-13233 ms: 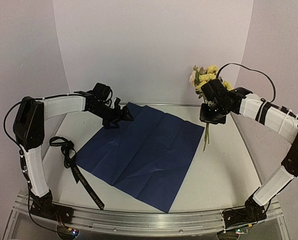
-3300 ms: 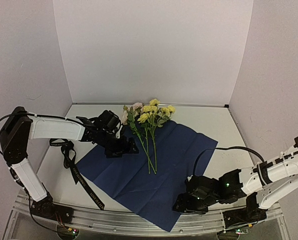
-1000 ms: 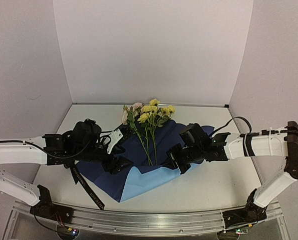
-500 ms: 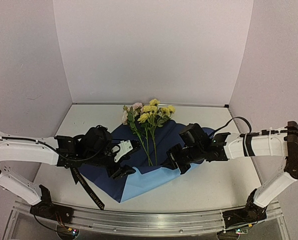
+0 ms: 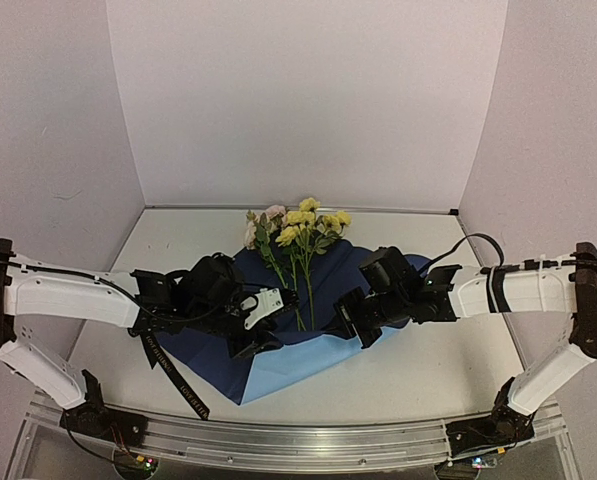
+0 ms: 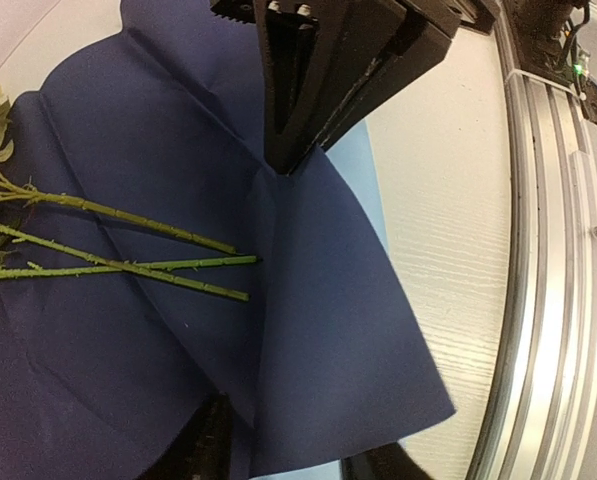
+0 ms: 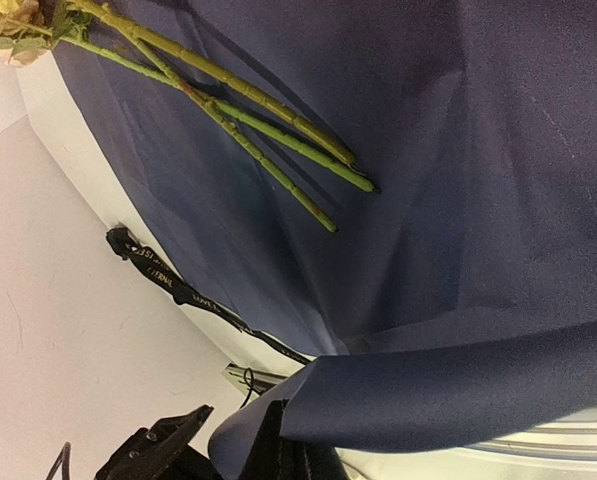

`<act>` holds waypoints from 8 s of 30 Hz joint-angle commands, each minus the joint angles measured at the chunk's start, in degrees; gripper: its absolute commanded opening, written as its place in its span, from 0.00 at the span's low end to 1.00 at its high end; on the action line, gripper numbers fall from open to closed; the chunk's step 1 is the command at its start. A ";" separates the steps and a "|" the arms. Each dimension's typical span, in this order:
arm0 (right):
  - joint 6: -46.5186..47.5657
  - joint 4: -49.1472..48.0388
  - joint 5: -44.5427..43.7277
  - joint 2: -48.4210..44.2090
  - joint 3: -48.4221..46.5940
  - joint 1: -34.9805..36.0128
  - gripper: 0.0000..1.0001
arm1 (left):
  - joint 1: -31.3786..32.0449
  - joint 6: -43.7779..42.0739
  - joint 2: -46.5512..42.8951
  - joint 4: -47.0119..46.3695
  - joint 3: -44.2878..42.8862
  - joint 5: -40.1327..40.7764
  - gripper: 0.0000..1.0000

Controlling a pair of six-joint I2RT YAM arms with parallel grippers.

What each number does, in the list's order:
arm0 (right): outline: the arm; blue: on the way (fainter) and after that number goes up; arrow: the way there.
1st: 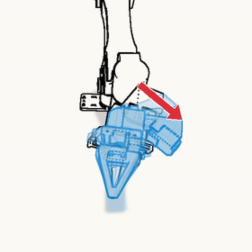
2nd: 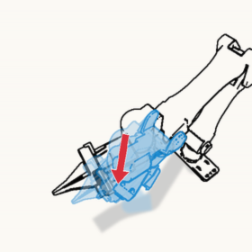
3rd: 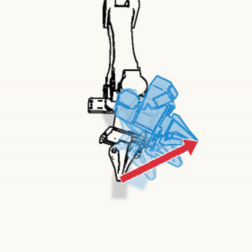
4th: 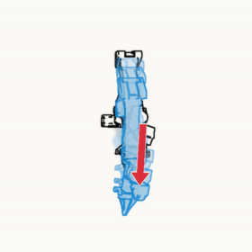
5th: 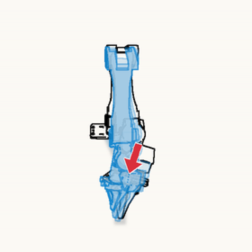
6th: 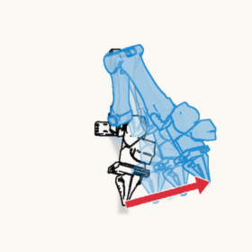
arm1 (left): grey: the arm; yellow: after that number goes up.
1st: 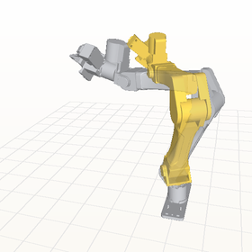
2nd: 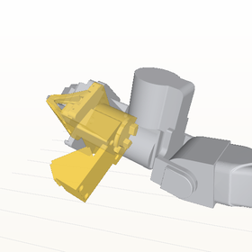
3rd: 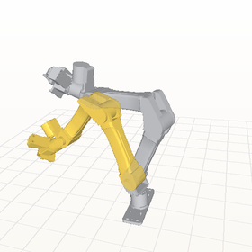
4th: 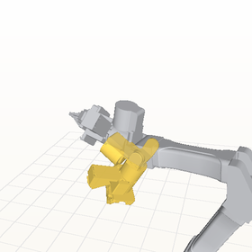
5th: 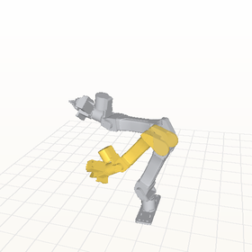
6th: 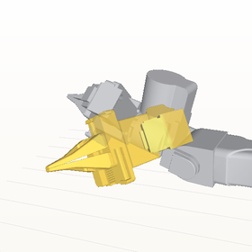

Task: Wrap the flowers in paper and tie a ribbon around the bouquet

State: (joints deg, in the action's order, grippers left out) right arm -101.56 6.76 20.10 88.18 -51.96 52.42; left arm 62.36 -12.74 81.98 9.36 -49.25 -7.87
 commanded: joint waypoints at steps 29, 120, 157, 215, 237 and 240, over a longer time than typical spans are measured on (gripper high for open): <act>25.26 22.59 -29.87 -14.68 -11.24 0.93 0.98 | -7.34 -3.64 15.65 0.32 -17.97 -7.41 0.00; 47.42 18.73 -5.56 5.53 -0.59 -29.11 0.55 | -16.29 -9.27 34.65 1.95 -39.24 -15.64 0.00; 60.85 25.95 -21.67 19.58 -25.86 -15.95 0.61 | -22.82 -9.43 51.46 4.76 -57.65 -20.99 0.00; 68.68 30.47 -28.02 29.11 -37.01 -8.48 0.67 | -26.76 -6.64 58.69 0.76 -63.10 -20.48 0.00; 71.52 34.08 -28.81 35.22 -51.92 -19.33 0.75 | -26.77 -2.85 58.44 -1.78 -63.11 -24.06 0.00; 69.85 34.12 -27.87 35.28 -49.75 -19.29 0.75 | -26.77 -2.67 58.99 -0.96 -63.68 -24.53 0.00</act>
State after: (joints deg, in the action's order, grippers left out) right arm -30.36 39.68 -8.63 124.40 -102.80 32.70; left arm 35.94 -16.15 140.16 8.64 -109.36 -30.98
